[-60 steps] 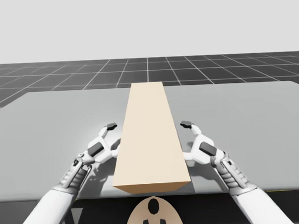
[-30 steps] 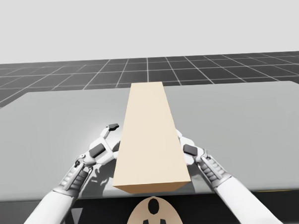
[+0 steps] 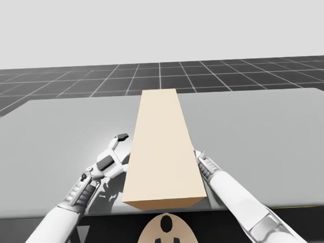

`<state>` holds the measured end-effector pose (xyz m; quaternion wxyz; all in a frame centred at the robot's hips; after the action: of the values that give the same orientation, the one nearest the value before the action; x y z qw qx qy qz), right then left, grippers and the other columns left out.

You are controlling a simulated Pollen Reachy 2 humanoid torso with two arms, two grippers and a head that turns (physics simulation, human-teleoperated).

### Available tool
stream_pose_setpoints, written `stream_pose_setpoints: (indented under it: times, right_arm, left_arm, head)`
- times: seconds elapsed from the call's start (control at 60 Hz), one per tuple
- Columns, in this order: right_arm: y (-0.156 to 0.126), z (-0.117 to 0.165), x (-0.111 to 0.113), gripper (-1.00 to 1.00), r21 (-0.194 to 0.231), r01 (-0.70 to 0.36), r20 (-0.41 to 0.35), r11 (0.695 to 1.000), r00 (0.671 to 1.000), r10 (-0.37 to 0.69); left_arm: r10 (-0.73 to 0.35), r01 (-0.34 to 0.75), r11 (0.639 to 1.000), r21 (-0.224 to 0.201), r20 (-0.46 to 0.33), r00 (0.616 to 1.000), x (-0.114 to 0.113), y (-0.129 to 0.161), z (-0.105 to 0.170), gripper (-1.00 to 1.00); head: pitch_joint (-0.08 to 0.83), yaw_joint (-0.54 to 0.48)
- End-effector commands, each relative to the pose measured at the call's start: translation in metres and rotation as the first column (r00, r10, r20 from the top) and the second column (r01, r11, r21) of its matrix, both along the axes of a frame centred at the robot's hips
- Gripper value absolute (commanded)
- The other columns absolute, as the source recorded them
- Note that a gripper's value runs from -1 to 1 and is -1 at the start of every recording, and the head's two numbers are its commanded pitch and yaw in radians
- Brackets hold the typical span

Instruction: Retrieve the object from inside the box.

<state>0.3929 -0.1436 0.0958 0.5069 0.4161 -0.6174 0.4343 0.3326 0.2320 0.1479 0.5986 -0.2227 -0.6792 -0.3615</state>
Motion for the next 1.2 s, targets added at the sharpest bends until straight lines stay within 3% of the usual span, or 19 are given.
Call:
stream_pose_setpoints:
  times: [0.017,0.167,0.283,0.3,0.317,0.333,0.367,0.45,0.55,0.717,0.9,1.2]
  right_arm:
    - [0.034,-0.003,0.009,-1.0,0.106,-0.149,-0.007,0.983,0.989,0.151]
    - [0.061,-0.004,0.008,-1.0,0.107,-0.196,0.0,0.975,0.98,0.197]
    - [0.07,-0.009,0.0,-0.96,0.075,-0.214,-0.028,0.974,0.976,0.217]
    - [0.07,-0.011,-0.003,-0.79,0.072,-0.198,-0.035,0.978,0.979,0.201]
    - [0.069,-0.013,-0.006,-0.17,0.071,-0.193,-0.049,0.979,0.979,0.197]
    - [0.068,-0.014,-0.008,0.84,0.064,-0.194,-0.065,0.979,0.978,0.198]
    - [0.065,-0.016,-0.011,1.0,0.054,-0.192,-0.071,0.98,0.978,0.196]
    - [0.054,-0.019,-0.019,1.0,0.022,-0.18,-0.101,0.983,0.978,0.181]
    - [0.034,-0.02,-0.03,1.0,-0.02,-0.158,-0.075,0.987,0.985,0.156]
    - [-0.013,-0.011,-0.047,1.0,-0.038,-0.102,-0.032,0.994,0.994,0.101]
    - [-0.071,-0.005,-0.06,1.0,-0.027,-0.001,0.003,1.0,1.0,0.001]
    - [-0.145,0.016,-0.062,1.0,-0.051,0.174,0.094,0.983,0.981,-0.169]
  left_arm:
    - [-0.005,0.005,1.0,-0.005,0.008,1.0,0.0,-0.003,0.0,-1.0]
    - [-0.001,0.001,1.0,-0.003,0.013,1.0,0.0,-0.001,0.001,-1.0]
    - [0.002,-0.002,1.0,0.002,0.018,1.0,0.0,-0.001,0.001,-1.0]
    - [0.003,-0.003,1.0,0.004,0.02,1.0,0.0,-0.001,0.001,-1.0]
    - [0.003,-0.003,1.0,0.005,0.02,1.0,-0.001,-0.001,0.001,-1.0]
    - [0.002,-0.002,1.0,0.005,0.02,1.0,-0.001,-0.001,0.001,-1.0]
    - [0.002,-0.002,1.0,0.005,0.021,1.0,-0.001,-0.001,0.001,-1.0]
    - [0.005,-0.005,1.0,0.011,0.024,1.0,-0.001,-0.001,0.0,-1.0]
    - [0.007,-0.007,1.0,0.015,0.024,1.0,-0.001,-0.002,0.0,-1.0]
    - [0.013,-0.014,1.0,0.015,0.025,1.0,0.0,-0.001,0.0,-1.0]
    - [0.022,-0.022,1.0,0.011,0.026,0.999,0.001,0.0,0.001,-1.0]
    - [0.032,-0.032,0.999,0.004,0.029,0.999,0.002,0.003,0.002,-1.0]
  head:
    - [0.053,-0.05]
    - [0.057,-0.04]
    - [0.062,-0.04]
    - [0.063,-0.03]
    - [0.063,-0.03]
    - [0.063,-0.03]
    - [0.061,-0.04]
    - [0.058,-0.04]
    - [0.055,-0.04]
    - [0.056,-0.05]
    - [0.053,-0.05]
    - [0.045,-0.05]
